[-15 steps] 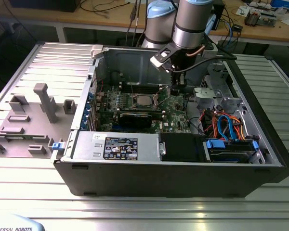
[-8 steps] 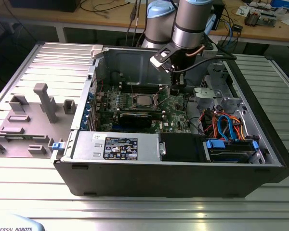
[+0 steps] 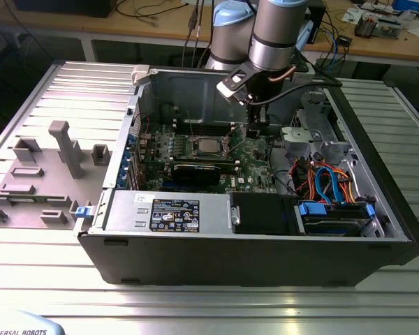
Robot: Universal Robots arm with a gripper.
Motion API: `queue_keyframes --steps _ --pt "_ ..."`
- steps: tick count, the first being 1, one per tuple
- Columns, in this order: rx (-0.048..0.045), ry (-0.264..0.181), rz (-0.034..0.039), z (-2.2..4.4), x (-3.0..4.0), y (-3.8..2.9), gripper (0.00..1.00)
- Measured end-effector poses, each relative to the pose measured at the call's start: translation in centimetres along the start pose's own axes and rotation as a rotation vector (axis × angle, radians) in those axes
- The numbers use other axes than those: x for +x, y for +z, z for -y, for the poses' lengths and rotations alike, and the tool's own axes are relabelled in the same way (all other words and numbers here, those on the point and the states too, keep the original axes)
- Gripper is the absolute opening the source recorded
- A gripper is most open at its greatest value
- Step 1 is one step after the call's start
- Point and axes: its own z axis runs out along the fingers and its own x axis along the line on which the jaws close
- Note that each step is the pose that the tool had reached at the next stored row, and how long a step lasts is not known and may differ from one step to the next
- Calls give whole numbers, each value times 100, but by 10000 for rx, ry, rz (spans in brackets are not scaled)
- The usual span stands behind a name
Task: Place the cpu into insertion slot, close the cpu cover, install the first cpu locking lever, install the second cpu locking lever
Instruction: 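Close the cpu cover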
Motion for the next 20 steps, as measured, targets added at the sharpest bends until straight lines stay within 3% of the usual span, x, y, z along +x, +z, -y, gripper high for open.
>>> queue_keyframes --steps 20 --pt "0 0 0 47 1 -12 11"
